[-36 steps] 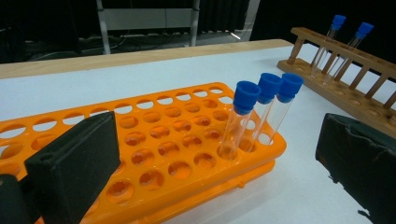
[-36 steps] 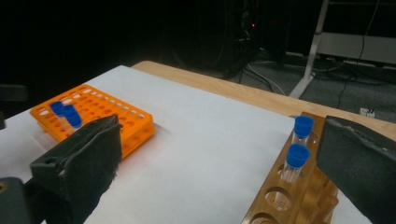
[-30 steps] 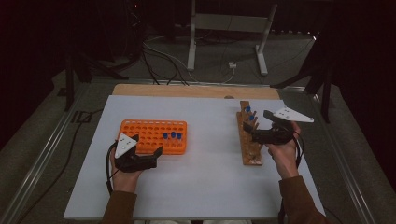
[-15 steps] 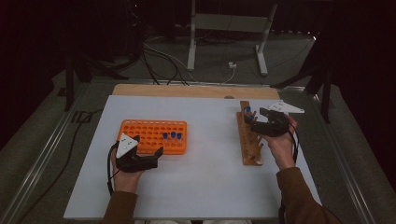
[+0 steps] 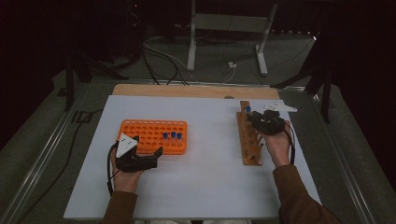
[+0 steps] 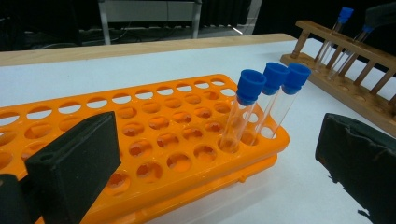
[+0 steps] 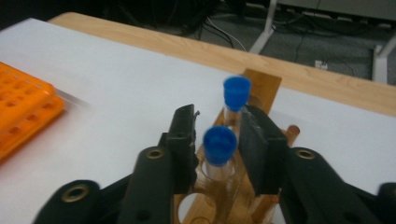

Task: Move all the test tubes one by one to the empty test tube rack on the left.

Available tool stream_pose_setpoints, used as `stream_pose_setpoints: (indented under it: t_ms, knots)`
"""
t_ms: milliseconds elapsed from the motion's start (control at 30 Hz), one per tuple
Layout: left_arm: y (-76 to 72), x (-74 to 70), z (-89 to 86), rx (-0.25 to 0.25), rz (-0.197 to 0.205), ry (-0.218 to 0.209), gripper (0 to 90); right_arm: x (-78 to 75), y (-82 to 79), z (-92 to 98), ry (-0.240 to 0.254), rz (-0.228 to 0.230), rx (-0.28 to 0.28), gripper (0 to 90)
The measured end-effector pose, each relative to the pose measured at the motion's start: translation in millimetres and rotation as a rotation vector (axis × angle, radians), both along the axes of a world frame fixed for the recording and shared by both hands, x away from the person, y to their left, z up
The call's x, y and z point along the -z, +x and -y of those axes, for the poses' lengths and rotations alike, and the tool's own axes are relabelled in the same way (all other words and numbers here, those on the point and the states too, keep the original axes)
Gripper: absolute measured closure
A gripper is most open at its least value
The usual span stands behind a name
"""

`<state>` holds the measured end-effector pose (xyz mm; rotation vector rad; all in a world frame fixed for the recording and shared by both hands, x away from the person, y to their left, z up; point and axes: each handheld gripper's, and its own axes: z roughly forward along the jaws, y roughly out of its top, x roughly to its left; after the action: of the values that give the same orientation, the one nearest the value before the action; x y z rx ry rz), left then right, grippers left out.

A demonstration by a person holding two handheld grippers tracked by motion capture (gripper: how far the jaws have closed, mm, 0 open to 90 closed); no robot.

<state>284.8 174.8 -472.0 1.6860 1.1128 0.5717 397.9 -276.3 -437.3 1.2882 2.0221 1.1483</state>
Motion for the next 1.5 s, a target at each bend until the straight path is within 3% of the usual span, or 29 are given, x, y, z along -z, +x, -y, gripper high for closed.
stream_pose_setpoints:
  t_ms: [67,367,500,667,1033,1500]
  knots:
    - [0.3,0.2,-0.2,0.0,-0.004,0.001,0.9,4.1,2.0,-0.1,-0.011,-0.012,0.003,75.0]
    - [0.2,1.1,1.1,-0.001,-0.008,0.0,0.9,6.7,3.9,-4.3,-0.026,-0.005,0.018,74.7]
    - [0.4,1.2,0.1,-0.001,-0.009,-0.001,0.9,13.8,6.7,-4.6,-0.039,-0.04,0.022,75.0]
    - [0.6,1.3,-0.6,-0.003,-0.01,-0.005,0.9,17.1,6.5,-4.1,-0.013,-0.052,0.036,76.8]
    - [0.7,1.4,0.4,0.003,-0.012,-0.001,0.9,4.2,1.3,-2.4,-0.019,-0.01,0.036,77.1]
    - [1.1,2.4,1.3,0.005,-0.017,0.004,0.9,-23.0,-5.0,0.1,-0.018,0.034,0.025,77.1]
